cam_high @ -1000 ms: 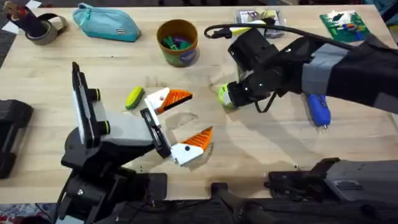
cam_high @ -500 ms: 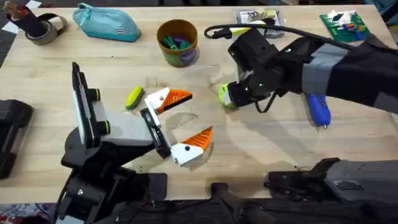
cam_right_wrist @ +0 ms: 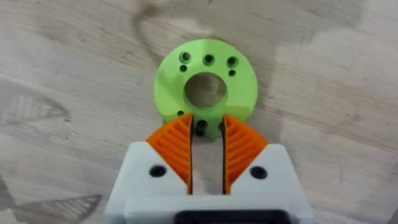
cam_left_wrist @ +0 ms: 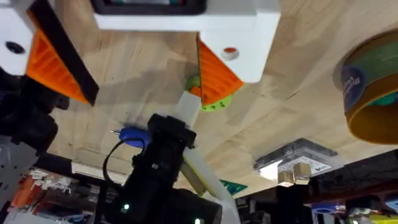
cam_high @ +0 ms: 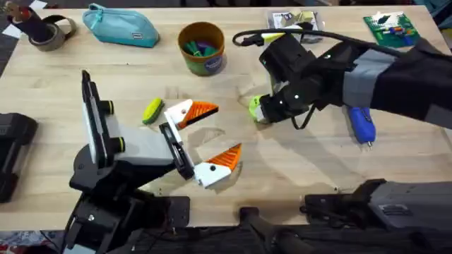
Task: Pick up the gripper from the table and insert it into the empty holder that is missing its gripper. Then pick up a screw, insert it into the mounting hole, and use the screwdriver to tighten it. Finally, clean up the table by picking up the vegetable and placing it into the bucket.
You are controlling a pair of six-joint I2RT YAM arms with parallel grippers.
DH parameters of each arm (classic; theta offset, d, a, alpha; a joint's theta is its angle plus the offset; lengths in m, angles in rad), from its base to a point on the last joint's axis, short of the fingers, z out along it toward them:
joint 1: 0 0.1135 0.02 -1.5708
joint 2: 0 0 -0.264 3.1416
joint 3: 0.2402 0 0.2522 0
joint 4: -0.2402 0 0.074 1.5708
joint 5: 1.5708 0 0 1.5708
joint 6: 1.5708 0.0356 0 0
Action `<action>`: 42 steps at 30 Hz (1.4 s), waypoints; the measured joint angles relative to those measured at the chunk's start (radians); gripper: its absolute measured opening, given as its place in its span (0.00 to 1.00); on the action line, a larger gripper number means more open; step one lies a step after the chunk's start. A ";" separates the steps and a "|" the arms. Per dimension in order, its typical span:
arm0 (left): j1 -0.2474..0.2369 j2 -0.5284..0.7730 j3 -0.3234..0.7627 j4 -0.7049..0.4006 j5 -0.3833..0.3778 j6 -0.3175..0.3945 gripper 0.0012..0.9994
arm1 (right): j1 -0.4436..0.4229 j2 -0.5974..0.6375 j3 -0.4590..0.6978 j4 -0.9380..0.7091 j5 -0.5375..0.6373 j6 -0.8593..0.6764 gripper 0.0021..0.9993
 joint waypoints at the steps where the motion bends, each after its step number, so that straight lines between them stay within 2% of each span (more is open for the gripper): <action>1: 0.000 0.000 0.000 0.000 0.000 0.000 0.99 | 0.000 0.000 0.001 -0.003 0.000 0.000 0.25; 9: 0.000 0.000 0.000 0.000 0.000 0.000 0.99 | 0.000 0.000 0.002 -0.005 0.000 0.000 0.24; 19: 0.000 0.000 0.000 0.000 0.000 0.000 0.99 | 0.000 0.000 0.007 -0.004 -0.001 -0.001 0.01; 42: 0.000 0.000 0.000 0.000 0.000 0.000 0.99 | 0.000 0.000 0.012 -0.009 -0.004 0.000 0.00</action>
